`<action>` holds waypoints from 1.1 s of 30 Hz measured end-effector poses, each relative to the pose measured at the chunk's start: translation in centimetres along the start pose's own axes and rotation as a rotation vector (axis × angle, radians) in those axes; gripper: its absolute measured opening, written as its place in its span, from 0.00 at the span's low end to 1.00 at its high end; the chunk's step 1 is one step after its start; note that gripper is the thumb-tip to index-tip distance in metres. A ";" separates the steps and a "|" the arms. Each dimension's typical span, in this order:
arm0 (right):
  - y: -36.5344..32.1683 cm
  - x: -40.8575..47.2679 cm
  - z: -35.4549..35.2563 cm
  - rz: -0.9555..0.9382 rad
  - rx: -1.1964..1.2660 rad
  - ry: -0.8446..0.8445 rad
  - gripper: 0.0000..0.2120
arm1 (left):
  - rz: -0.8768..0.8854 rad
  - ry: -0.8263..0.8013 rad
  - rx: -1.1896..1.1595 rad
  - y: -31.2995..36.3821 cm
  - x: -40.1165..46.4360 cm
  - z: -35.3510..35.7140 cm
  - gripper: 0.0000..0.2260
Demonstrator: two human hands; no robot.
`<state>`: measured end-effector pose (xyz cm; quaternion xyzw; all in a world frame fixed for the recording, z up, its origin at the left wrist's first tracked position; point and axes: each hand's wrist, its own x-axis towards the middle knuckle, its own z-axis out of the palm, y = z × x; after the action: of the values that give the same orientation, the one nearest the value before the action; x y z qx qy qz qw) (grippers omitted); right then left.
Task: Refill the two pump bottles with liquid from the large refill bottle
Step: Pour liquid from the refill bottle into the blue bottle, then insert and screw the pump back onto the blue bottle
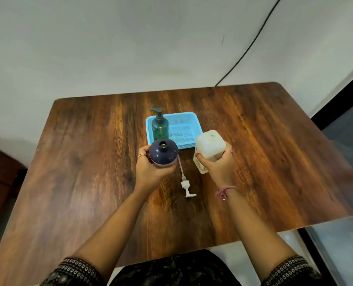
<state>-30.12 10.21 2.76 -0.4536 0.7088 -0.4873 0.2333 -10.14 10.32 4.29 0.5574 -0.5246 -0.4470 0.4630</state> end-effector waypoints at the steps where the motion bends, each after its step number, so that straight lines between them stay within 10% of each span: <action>1: 0.8 -0.5 0.2 0.024 -0.008 -0.003 0.38 | -0.018 -0.004 0.005 -1.0 -0.1 0.0 0.35; 20: 4.5 -4.6 0.1 0.217 0.089 -0.035 0.45 | -0.130 0.018 0.043 -8.2 -1.6 0.2 0.36; 25: 4.4 -9.2 -0.4 0.200 0.008 0.073 0.31 | -0.124 0.012 0.038 -8.9 -1.3 0.3 0.38; 29: 5.5 -10.7 -0.5 -0.129 -0.328 -0.267 0.14 | -0.105 0.004 0.042 -9.1 -1.4 0.4 0.38; 33: 5.8 -8.5 0.9 -0.361 -0.627 -0.603 0.20 | -0.107 -0.011 0.051 -9.5 -1.3 0.4 0.39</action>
<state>-27.74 17.80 -3.84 -0.7394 0.6323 -0.1292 0.1920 -8.95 11.81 -5.13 0.5939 -0.5077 -0.4608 0.4210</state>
